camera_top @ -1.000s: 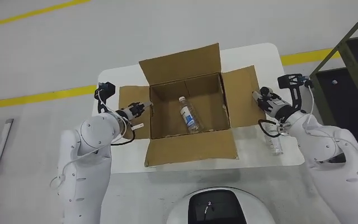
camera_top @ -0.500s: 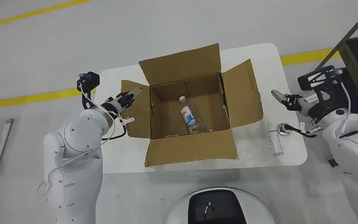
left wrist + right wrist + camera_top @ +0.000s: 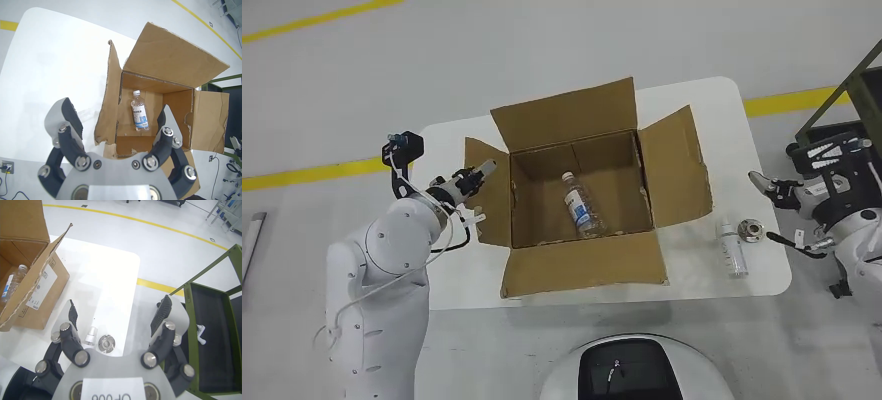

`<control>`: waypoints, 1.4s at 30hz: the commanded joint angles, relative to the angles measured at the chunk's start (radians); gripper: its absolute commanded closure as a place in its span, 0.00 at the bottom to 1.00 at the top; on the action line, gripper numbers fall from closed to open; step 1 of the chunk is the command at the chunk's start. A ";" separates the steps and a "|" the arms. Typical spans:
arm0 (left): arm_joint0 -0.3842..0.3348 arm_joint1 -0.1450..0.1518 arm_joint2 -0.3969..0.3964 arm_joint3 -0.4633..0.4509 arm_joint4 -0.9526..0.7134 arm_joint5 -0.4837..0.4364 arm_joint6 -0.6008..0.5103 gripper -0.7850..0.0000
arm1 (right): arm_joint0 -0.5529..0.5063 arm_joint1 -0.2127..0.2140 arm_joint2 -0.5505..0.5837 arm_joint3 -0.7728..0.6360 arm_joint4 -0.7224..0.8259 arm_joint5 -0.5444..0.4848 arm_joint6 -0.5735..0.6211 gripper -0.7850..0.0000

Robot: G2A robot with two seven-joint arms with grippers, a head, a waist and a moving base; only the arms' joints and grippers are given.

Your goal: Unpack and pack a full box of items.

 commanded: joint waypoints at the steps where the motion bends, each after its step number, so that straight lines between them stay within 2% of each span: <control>1: 0.000 0.000 0.000 0.000 0.000 0.000 0.000 0.00 | -0.004 -0.001 -0.010 0.009 0.030 -0.014 -0.003 0.00; 4: 0.000 0.000 0.000 0.000 0.000 0.000 0.000 0.00 | 0.003 0.003 -0.017 0.013 0.002 -0.002 0.097 0.00; 6: 0.000 0.000 0.000 0.000 0.000 0.000 0.000 0.00 | 0.012 0.004 -0.027 -0.004 -0.019 0.035 0.205 0.00; 9: 0.000 0.000 0.000 0.000 0.000 0.000 0.000 0.00 | 0.054 0.009 -0.052 -0.002 -0.020 0.033 0.364 0.00; 10: 0.000 0.000 0.000 0.000 0.000 0.000 0.000 0.00 | 0.064 0.011 -0.071 -0.001 -0.028 0.002 0.424 0.00; 13: 0.000 0.000 0.000 0.000 0.000 0.000 0.000 0.00 | 0.103 0.015 -0.104 0.013 -0.001 -0.022 0.536 0.00; 16: 0.000 0.000 0.000 0.000 0.000 0.000 0.000 0.00 | 0.116 0.015 -0.125 0.020 0.053 -0.004 0.609 0.00; 31: 0.000 0.000 0.000 0.000 0.000 0.000 0.000 0.00 | 0.081 0.017 -0.162 0.040 0.043 0.010 0.625 0.00; 33: 0.000 0.000 0.000 0.000 0.000 0.000 0.000 0.00 | 0.073 0.018 -0.155 0.028 0.027 0.005 0.581 0.00; 37: 0.000 0.000 0.000 0.000 0.000 0.000 0.000 0.00 | 0.040 0.017 -0.168 0.016 -0.006 0.061 0.576 0.00; 42: 0.000 0.000 0.000 0.000 0.000 0.000 0.000 0.00 | 0.043 0.010 -0.243 0.057 -0.066 0.151 0.563 0.00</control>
